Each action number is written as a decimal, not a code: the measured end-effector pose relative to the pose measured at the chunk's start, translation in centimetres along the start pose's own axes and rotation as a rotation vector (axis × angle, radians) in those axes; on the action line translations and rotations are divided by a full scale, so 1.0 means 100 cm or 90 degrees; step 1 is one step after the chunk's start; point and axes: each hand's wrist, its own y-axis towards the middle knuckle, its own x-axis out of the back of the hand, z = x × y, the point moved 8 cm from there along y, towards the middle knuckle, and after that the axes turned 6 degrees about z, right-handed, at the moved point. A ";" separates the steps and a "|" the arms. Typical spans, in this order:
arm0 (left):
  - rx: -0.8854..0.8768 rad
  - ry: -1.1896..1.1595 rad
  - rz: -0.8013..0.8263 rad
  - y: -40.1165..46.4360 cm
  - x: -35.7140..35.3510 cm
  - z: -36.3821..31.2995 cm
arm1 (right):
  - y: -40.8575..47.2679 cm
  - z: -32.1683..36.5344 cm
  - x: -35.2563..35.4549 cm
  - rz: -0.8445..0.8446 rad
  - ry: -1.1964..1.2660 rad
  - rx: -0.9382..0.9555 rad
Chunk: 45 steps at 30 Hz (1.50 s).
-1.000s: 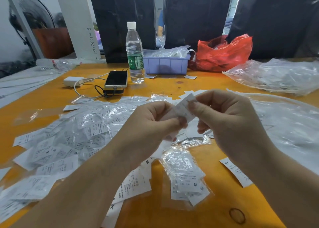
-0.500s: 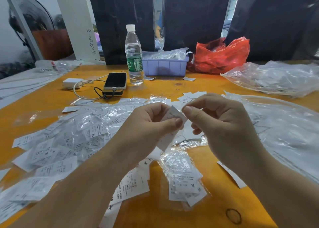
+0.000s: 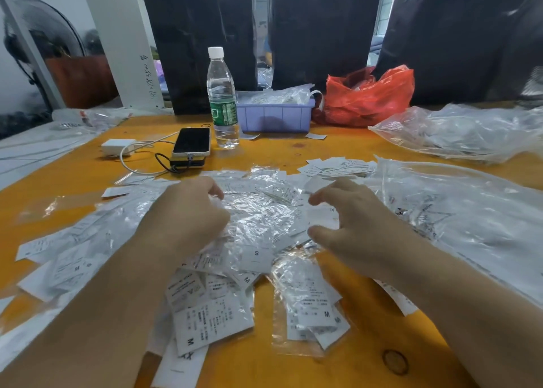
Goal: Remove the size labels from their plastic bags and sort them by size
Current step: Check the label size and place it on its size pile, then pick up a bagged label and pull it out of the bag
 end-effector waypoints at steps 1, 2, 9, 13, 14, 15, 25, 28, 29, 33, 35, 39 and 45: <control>0.005 0.043 -0.016 0.001 0.001 0.001 | 0.001 -0.004 -0.005 0.033 -0.034 -0.023; -0.002 0.080 -0.043 0.001 0.004 0.000 | 0.001 -0.009 -0.010 0.066 -0.064 -0.049; -0.127 0.145 -0.157 -0.011 0.004 -0.027 | 0.003 -0.015 -0.008 0.027 -0.058 -0.059; -0.234 0.096 -0.142 -0.023 -0.008 -0.047 | 0.003 -0.012 -0.002 -0.026 -0.037 -0.033; -0.253 0.081 -0.130 -0.025 -0.012 -0.051 | 0.003 -0.011 0.000 -0.039 -0.029 -0.025; -0.269 0.065 -0.114 -0.027 -0.015 -0.054 | 0.003 -0.010 0.001 -0.049 -0.022 -0.015; -0.339 -0.175 0.057 -0.042 -0.036 -0.067 | -0.005 0.014 0.013 -0.087 0.246 0.147; -0.325 -0.245 0.054 -0.038 -0.033 -0.064 | -0.001 0.013 0.008 -0.036 0.443 0.149; -0.321 -0.260 0.061 -0.038 -0.032 -0.064 | 0.002 0.011 0.006 -0.017 0.501 0.141; -0.297 -0.350 0.101 -0.037 -0.034 -0.062 | 0.005 0.012 -0.004 0.051 0.599 0.125; -0.298 -0.354 0.095 -0.037 -0.033 -0.063 | 0.005 0.010 -0.005 0.033 0.567 0.119; -0.313 -0.290 0.036 -0.036 -0.030 -0.063 | 0.007 0.003 -0.007 0.016 0.567 0.096; -0.326 -0.262 -0.039 -0.038 -0.015 -0.065 | -0.004 -0.020 0.039 -0.246 0.351 0.033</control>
